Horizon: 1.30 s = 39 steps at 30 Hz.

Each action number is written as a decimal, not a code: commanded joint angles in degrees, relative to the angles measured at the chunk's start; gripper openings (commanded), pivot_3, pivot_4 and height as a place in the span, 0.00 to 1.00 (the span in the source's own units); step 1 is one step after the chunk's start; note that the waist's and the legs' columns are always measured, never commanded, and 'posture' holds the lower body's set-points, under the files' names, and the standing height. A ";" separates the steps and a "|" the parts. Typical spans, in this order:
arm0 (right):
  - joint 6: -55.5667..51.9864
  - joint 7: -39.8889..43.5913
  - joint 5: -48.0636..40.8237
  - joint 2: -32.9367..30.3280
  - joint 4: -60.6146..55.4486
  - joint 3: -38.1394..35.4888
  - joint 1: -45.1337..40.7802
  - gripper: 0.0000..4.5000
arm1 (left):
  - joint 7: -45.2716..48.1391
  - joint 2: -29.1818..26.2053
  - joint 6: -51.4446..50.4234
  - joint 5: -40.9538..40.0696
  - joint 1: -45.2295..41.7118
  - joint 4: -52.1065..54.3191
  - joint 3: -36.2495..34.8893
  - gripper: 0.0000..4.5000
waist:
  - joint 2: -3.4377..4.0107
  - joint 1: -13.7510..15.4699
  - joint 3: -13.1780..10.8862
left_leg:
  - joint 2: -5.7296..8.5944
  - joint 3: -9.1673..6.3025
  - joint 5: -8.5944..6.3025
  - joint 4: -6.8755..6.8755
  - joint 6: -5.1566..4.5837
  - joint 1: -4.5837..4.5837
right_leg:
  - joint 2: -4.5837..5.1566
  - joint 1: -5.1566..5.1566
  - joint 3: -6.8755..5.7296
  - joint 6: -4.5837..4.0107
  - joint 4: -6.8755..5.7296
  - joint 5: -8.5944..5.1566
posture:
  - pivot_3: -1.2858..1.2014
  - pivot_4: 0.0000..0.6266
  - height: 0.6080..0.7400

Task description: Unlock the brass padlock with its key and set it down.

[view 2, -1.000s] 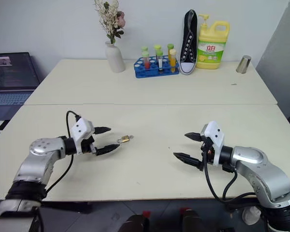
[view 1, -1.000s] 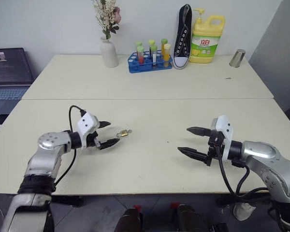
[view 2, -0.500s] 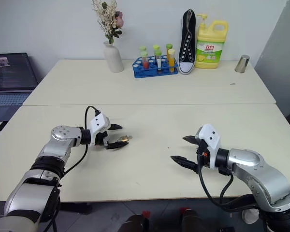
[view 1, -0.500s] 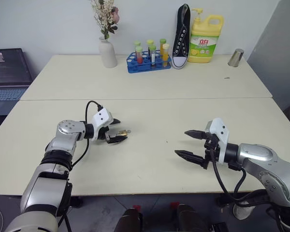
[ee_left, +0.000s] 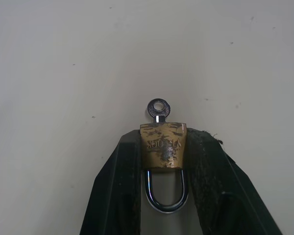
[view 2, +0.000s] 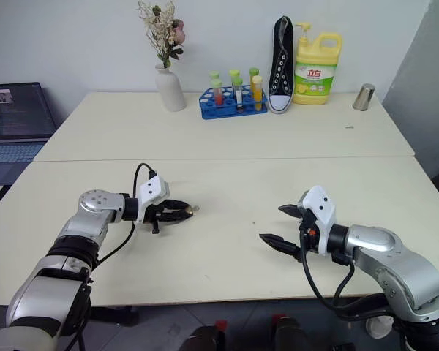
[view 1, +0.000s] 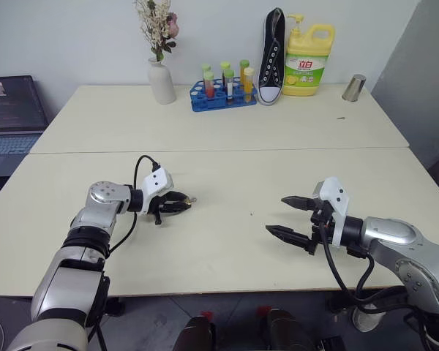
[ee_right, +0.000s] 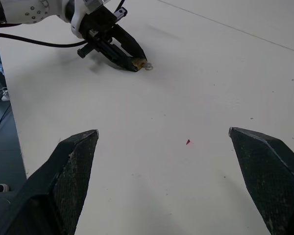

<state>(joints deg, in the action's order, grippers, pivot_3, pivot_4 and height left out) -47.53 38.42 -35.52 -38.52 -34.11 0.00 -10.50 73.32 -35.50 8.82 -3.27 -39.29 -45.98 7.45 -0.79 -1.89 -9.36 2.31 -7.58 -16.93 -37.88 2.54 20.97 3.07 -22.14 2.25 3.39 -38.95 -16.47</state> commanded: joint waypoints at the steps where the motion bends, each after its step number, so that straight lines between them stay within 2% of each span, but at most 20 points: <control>1: 0.28 0.27 -0.91 -1.28 -2.00 -2.18 -0.25 1.00 | 2.65 1.16 1.75 -2.87 3.54 14.52 0.72 0.22 | 0.00 0.05 -0.01 | -0.01 0.01 0.00 0.00 0.00 0.07 | 0.04 -0.05 0.03 0.00 0.02 0.00 | 0.52 0.24 1.00; 4: 0.33 1.00 -1.83 -2.26 -2.33 -3.76 0.73 1.00 | 1.88 1.63 7.26 -2.54 5.86 24.88 1.35 0.22 | -0.14 0.39 -0.09 | -0.10 -0.08 0.01 -0.06 0.01 0.30 | 0.14 -0.17 0.00 0.00 0.08 0.00 | 0.52 0.24 1.00; 7: 0.48 1.39 -2.48 -2.98 -2.65 -4.28 1.31 1.00 | -0.20 1.43 14.49 0.68 6.67 28.98 2.56 0.22 | -0.15 0.39 -0.10 | -0.10 -0.12 0.01 -0.07 0.02 0.39 | 0.17 -0.19 -0.04 0.00 0.12 0.00 | 0.52 0.24 1.00; 9: 1.09 2.47 -3.05 -3.54 -3.12 -4.25 2.04 1.00 | -2.55 3.20 18.40 0.84 7.33 32.55 2.97 0.22 | -0.14 0.39 -0.10 | -0.07 -0.09 0.01 -0.04 0.01 0.33 | 0.16 -0.17 -0.03 0.00 0.12 0.00 | 0.52 0.24 1.00; 10: 1.21 3.08 -3.71 -3.54 -3.42 -4.24 2.52 1.00 | -4.03 3.95 23.96 2.68 7.64 34.01 4.10 0.22 | -0.15 0.38 -0.10 | -0.06 -0.08 0.01 -0.03 0.01 0.33 | 0.16 -0.17 -0.02 0.00 0.12 0.00 | 0.52 0.24 1.00; 13: 0.43 3.48 -5.86 -2.76 -3.62 -4.40 4.04 1.00 | -14.03 6.80 40.71 12.55 7.26 32.87 4.88 0.22 | -0.16 0.45 -0.10 | -0.06 -0.08 0.00 -0.04 0.01 0.34 | 0.15 -0.15 -0.02 0.00 0.18 0.00 | 0.52 0.24 1.00; 18: -1.27 0.20 -8.17 1.33 -1.64 -3.39 2.71 1.00 | -24.31 8.26 51.70 19.53 6.65 29.97 5.12 0.22 | -0.15 0.27 -0.10 | 0.01 -0.02 0.01 0.00 0.01 0.27 | 0.08 -0.13 0.00 0.00 0.18 0.00 | 0.52 0.24 1.00; 27: -4.09 -2.87 -11.67 5.63 -0.30 -3.25 -0.73 1.00 | -33.62 6.07 54.14 24.33 4.25 26.05 5.79 0.22 | -0.15 0.29 -0.10 | 0.08 -0.04 0.00 -0.01 0.00 0.26 | 0.06 -0.13 -0.02 0.01 0.14 0.00 | 0.52 0.24 1.00; 39: -4.67 -4.84 -12.13 8.71 1.72 -1.41 -4.19 1.00 | -37.62 4.50 53.50 24.71 4.41 28.03 8.86 0.22 | -0.15 0.21 -0.10 | 0.07 -0.05 0.00 0.00 0.00 0.25 | 0.05 -0.14 -0.04 0.01 0.10 0.00 | 0.52 0.24 1.00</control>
<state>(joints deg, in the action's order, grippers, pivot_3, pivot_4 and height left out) -52.15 33.61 -46.32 -30.13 -31.84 -1.02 -13.65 36.92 -30.60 61.94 22.27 -34.10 -20.30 16.07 -0.94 -1.68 -9.46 2.38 -7.64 -16.93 -37.89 2.55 21.21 3.13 -22.27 2.21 3.40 -38.85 -16.47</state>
